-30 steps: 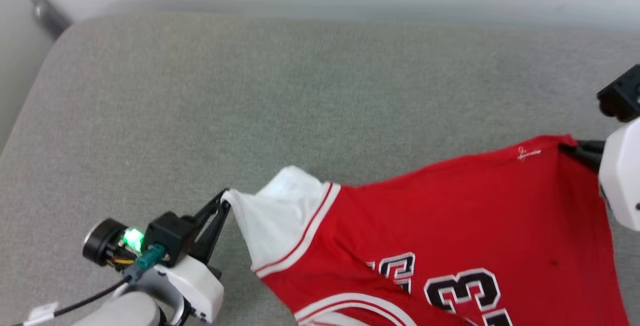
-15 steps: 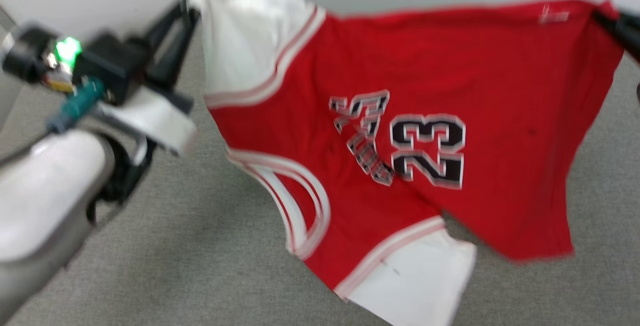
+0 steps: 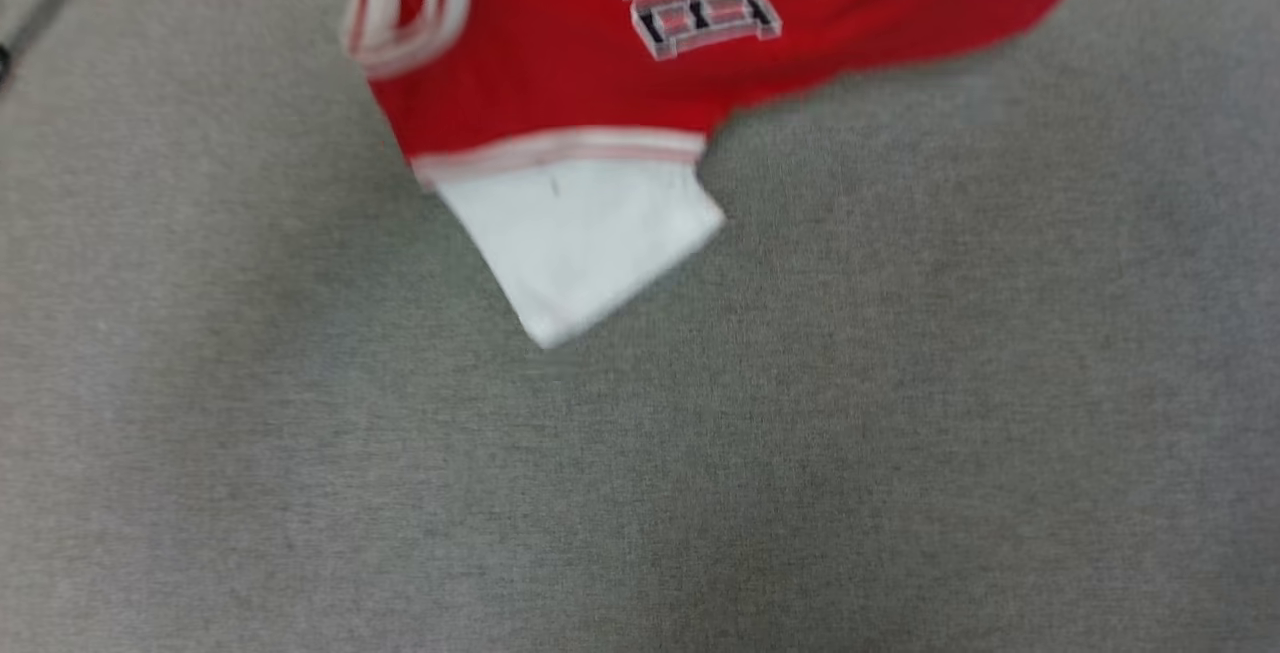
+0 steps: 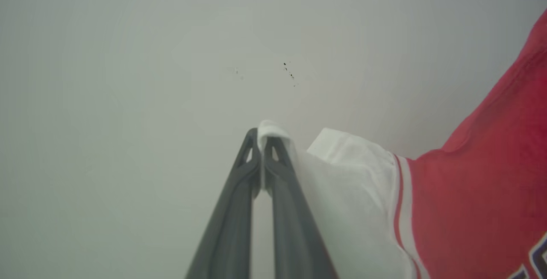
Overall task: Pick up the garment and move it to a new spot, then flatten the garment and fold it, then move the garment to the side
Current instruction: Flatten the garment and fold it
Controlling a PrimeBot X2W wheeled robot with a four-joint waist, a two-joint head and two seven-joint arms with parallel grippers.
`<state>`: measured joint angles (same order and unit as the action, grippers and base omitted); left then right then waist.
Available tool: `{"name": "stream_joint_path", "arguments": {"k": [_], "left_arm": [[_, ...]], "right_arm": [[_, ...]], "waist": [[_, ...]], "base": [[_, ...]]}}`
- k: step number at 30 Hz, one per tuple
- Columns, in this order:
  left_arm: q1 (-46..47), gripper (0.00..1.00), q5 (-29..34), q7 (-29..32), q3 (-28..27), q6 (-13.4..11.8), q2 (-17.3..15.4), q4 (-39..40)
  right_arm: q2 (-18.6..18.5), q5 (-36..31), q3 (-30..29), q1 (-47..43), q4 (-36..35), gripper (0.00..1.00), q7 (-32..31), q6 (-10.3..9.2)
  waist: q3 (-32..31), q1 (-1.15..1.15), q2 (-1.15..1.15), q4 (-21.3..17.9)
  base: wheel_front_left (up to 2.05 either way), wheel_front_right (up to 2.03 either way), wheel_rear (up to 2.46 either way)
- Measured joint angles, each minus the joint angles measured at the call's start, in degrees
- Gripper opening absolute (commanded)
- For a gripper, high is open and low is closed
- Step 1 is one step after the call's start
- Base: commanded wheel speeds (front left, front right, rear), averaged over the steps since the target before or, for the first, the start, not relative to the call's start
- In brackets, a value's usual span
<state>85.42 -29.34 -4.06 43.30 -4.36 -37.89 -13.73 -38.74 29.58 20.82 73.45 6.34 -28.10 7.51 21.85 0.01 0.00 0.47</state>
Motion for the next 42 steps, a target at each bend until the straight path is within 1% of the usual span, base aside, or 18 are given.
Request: {"name": "stream_joint_path", "arguments": {"k": [3, 7, 11, 15, 17, 22, 27, 31, 34, 37, 39, 42], "left_arm": [[6.59, 0.00, 1.35, 0.04, -0.65, 1.23, 1.40, -3.59], [15.25, 0.00, 2.23, -0.76, -2.29, 1.71, 3.37, -7.67], [22.34, 0.00, 3.30, -1.49, -2.80, 2.92, 4.82, -12.37], [26.42, 0.00, 3.53, -2.79, -3.02, 3.90, 6.04, -16.22], [27.86, 0.00, 3.74, -3.28, -3.05, 4.46, 6.10, -17.97], [28.87, 0.00, 3.36, -4.78, -3.02, 5.53, 6.28, -21.97], [27.38, 0.00, 3.37, -5.88, -1.49, 6.83, 7.17, -24.71], [24.00, 0.00, 3.35, -7.19, -0.12, 7.69, 7.56, -26.51], [20.66, 0.00, 2.40, -8.51, 0.16, 7.91, 7.61, -27.09], [15.20, 0.00, 1.75, -9.56, 0.62, 8.04, 7.19, -27.00], [10.85, 0.00, 0.58, -10.11, 0.29, 7.78, 6.65, -26.29], [4.46, 0.00, -0.29, -10.60, 0.01, 7.02, 4.99, -23.51]], "right_arm": [[1.23, -1.96, 0.32, 7.17, 3.46, 0.00, 0.81, 0.00], [2.86, -4.49, 0.59, 15.99, 8.20, 0.00, 2.40, 0.00], [4.39, -6.20, 2.70, 22.74, 12.49, 0.00, 4.31, 0.00], [5.71, -6.73, 4.47, 28.35, 16.39, 0.00, 6.35, 0.00], [6.08, -6.88, 5.97, 30.27, 18.30, 0.00, 7.06, 0.00], [6.80, -5.87, 9.09, 33.42, 23.41, 0.00, 9.12, 0.00], [7.03, -3.70, 12.79, 34.13, 27.16, 0.00, 11.34, 0.00], [7.03, -1.97, 16.26, 31.91, 29.72, 0.00, 13.66, 0.00], [7.06, 0.30, 18.28, 28.42, 30.98, 0.00, 15.99, 0.00], [7.15, 2.55, 19.90, 23.70, 31.66, 0.00, 18.76, 0.00], [7.27, 3.88, 21.08, 19.95, 31.83, 0.00, 20.58, 0.00], [7.60, 5.70, 23.19, 13.85, 31.11, 0.00, 22.84, 0.00]], "waist": [[2.91, 0.00, 0.00, -0.31], [6.62, 0.00, 0.00, -0.37], [9.60, 0.00, 0.00, -0.08], [11.33, 0.01, 0.00, 0.51], [11.84, 0.00, 0.00, 0.83], [12.97, 0.00, 0.00, 1.47], [14.32, 0.00, 0.00, 1.88], [14.61, 0.00, 0.00, 1.62], [14.09, 0.00, 0.00, 1.32], [13.04, 0.00, 0.00, 1.05], [12.15, 0.00, 0.00, 0.90], [10.66, 0.00, 0.00, 0.66]], "base": [[0.00, 0.00, 0.00], [0.00, 0.00, 0.00], [0.00, 0.00, 0.00], [0.00, 0.00, 0.00], [0.00, 0.00, 0.00], [0.00, 0.00, 0.00], [0.00, 0.00, 0.00], [0.00, 0.00, 0.00], [0.00, 0.00, 0.00], [0.00, 0.00, 0.00], [0.00, 0.00, 0.00], [0.00, 0.00, 0.00]]}}
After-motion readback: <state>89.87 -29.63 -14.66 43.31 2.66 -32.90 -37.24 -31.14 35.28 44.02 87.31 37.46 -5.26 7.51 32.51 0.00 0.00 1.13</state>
